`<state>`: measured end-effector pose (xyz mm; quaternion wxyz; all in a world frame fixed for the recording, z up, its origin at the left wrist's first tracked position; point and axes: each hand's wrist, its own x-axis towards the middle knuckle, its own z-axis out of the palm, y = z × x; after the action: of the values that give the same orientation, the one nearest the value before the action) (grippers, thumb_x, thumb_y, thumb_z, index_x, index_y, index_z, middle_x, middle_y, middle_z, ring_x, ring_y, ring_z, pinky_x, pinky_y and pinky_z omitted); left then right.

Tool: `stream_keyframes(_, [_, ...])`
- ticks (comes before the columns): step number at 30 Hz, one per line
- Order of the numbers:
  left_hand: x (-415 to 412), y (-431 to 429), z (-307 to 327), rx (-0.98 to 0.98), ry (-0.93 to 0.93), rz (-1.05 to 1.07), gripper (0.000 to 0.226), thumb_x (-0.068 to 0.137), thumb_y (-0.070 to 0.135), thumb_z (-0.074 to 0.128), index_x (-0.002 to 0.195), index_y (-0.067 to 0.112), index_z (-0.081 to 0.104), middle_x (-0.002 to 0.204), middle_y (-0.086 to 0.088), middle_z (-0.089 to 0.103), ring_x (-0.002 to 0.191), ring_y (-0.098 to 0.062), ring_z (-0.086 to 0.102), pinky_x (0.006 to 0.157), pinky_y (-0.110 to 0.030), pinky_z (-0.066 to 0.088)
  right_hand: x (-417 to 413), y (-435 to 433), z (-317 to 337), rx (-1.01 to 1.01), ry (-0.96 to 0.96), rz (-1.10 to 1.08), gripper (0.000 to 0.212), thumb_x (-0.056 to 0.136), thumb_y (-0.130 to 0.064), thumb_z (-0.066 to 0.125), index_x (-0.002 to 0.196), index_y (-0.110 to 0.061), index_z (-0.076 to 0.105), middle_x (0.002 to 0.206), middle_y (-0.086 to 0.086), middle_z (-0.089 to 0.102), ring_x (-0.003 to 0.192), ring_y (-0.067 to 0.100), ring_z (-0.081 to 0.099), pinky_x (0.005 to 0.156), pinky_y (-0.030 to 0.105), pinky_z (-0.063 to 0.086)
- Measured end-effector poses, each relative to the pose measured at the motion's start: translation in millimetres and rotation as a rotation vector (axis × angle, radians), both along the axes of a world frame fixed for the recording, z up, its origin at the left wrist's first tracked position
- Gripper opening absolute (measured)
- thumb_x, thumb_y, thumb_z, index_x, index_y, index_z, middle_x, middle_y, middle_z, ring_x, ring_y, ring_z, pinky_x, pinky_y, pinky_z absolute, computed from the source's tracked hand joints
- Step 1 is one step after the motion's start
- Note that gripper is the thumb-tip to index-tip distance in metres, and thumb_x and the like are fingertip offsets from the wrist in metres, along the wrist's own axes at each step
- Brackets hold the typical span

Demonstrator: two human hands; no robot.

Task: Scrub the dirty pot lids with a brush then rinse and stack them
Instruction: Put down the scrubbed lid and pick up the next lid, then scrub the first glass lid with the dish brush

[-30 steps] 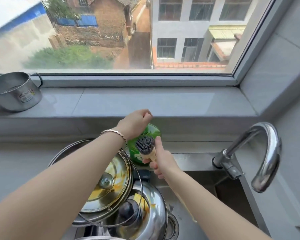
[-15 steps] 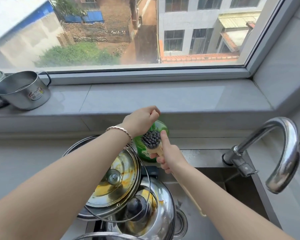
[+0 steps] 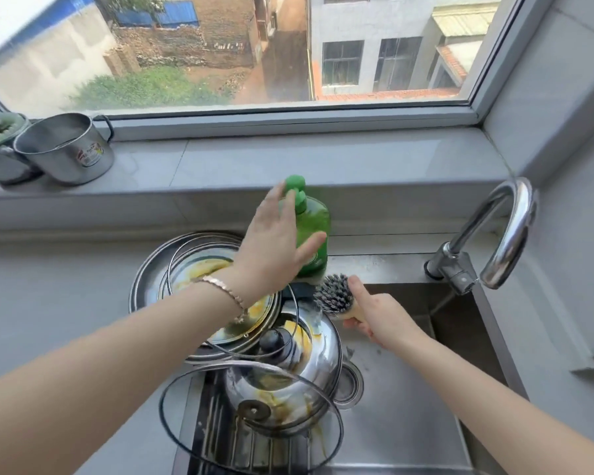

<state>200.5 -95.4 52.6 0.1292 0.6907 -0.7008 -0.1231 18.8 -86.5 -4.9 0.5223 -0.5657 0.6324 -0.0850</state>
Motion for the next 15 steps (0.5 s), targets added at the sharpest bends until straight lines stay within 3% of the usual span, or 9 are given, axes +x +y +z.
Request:
stream_keyframes(2, [-5.7, 48.6, -5.5, 0.225, -0.029, -0.178, 0.076, 0.09, 0.062, 0.037, 0.148, 0.015, 0.022, 0.154, 0.0, 0.02, 0.139, -0.016, 0.026, 0.113, -0.032, 0.024, -15.0, 15.1, -1.0, -0.006, 0.028, -0.007, 0.082, 0.091, -0.062, 0.027, 0.082, 0.007, 0.07, 0.036, -0.005, 0.05, 0.037, 0.007, 0.04, 0.047, 0.023, 0.028])
stream_keyframes(4, [-5.2, 87.1, -10.8, 0.53, -0.132, -0.321, 0.07, 0.086, 0.069, 0.038, 0.14, 0.023, 0.039, 0.139, 0.005, 0.046, 0.118, -0.013, 0.05, 0.097, -0.032, 0.045, -28.0, 29.3, -2.9, -0.001, 0.042, -0.02, 0.075, 0.092, -0.06, 0.027, 0.069, -0.002, 0.069, 0.031, -0.008, 0.044, 0.033, 0.003, 0.038, 0.047, 0.021, 0.027])
stream_keyframes(5, [-4.3, 101.4, -13.9, 0.642, -0.2, -0.365, 0.068, 0.084, 0.069, 0.041, 0.136, 0.025, 0.042, 0.129, 0.006, 0.053, 0.109, -0.014, 0.055, 0.087, -0.03, 0.048, -33.6, 36.0, -3.8, -0.002, 0.044, -0.025, 0.072, 0.092, -0.061, 0.028, 0.063, -0.008, 0.066, 0.032, -0.008, 0.043, 0.031, 0.002, 0.037, 0.047, 0.021, 0.027])
stream_keyframes(8, [4.3, 113.6, -29.5, 0.623, -0.391, -0.391, 0.043, 0.087, 0.057, 0.051, 0.118, 0.026, 0.049, 0.101, 0.004, 0.06, 0.087, -0.017, 0.058, 0.069, -0.027, 0.045, -45.1, 52.5, -7.6, 0.001, 0.058, -0.031, 0.071, 0.09, -0.063, 0.029, 0.059, -0.012, 0.065, 0.042, -0.006, 0.043, 0.036, 0.009, 0.035, 0.045, 0.021, 0.028])
stream_keyframes(10, [10.8, 105.5, -35.3, 0.622, -0.416, -0.31, 0.029, 0.09, 0.052, 0.052, 0.101, 0.025, 0.053, 0.083, 0.006, 0.057, 0.073, -0.014, 0.054, 0.065, -0.025, 0.047, -48.7, 61.4, -9.6, 0.01, 0.07, -0.032, 0.072, 0.091, -0.063, 0.029, 0.062, -0.01, 0.067, 0.044, -0.005, 0.043, 0.038, 0.01, 0.035, 0.043, 0.021, 0.028])
stream_keyframes(15, [14.1, 92.1, -38.6, 0.773, -0.347, -0.271, 0.043, 0.091, 0.049, 0.051, 0.104, 0.01, 0.063, 0.068, 0.007, 0.054, 0.058, -0.007, 0.048, 0.058, -0.019, 0.044, -54.4, 79.6, -11.1, 0.024, 0.078, -0.054, 0.075, 0.089, -0.066, 0.029, 0.069, -0.005, 0.069, 0.049, -0.001, 0.041, 0.041, 0.014, 0.032, 0.042, 0.02, 0.026])
